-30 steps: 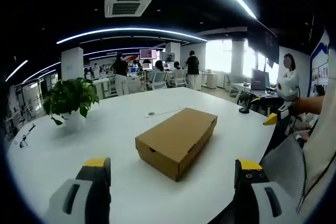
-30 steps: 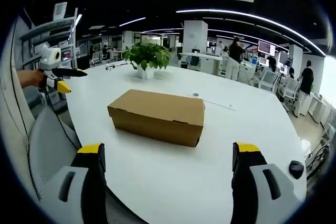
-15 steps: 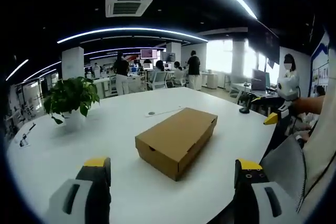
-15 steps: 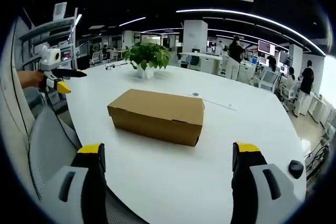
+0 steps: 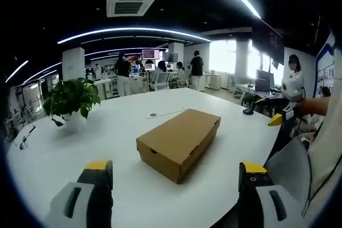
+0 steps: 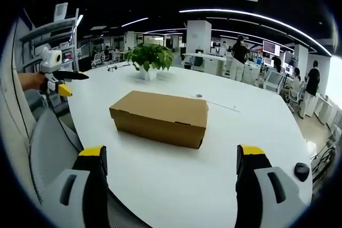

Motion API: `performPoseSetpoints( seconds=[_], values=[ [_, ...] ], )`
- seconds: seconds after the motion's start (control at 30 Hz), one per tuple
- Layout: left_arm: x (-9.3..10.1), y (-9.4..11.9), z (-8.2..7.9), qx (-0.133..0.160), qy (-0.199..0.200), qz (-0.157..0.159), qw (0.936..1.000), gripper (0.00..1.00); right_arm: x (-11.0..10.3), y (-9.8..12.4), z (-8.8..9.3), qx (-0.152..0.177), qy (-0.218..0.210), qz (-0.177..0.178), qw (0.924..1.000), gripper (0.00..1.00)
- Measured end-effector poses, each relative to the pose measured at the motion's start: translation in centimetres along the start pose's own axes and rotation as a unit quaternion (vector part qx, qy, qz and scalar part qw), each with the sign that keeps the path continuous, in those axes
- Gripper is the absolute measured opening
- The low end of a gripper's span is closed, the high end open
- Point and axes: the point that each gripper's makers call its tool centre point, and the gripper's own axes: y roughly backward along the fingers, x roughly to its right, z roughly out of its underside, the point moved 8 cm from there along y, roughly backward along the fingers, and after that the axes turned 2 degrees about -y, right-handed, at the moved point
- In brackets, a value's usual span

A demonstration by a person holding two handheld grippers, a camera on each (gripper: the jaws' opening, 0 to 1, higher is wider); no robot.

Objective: Operate the shoe box by opening the lid, removing the specified soft item, and placing it in the target area until the item is outside and the box remains undamaged.

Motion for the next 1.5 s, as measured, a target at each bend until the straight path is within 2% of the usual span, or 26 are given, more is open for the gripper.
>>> performPoseSetpoints(
  seconds=[0.5, 0.9, 1.2, 1.5],
  values=[
    [-0.1, 0.1, 0.0, 0.001, 0.004, -0.010, 0.9999, 0.99, 0.1, -0.1, 0.0, -0.002, 0.002, -0.005, 1.0000, 0.96],
    [0.2, -0.5, -0.8, -0.004, -0.002, -0.011, 0.9999, 0.99, 1.0, -0.5, -0.1, -0.010, 0.007, -0.012, 0.9999, 0.95],
    [0.7, -1.7, -1.1, -0.009, -0.007, -0.012, 0.9999, 0.99, 2.1, -1.3, 0.0, -0.012, 0.009, -0.020, 0.9997, 0.94],
    [1.3, -3.4, -0.1, -0.015, -0.001, -0.013, 0.9998, 0.98, 3.4, -2.5, 0.8, -0.026, 0.020, -0.027, 0.9991, 0.93]
  ],
)
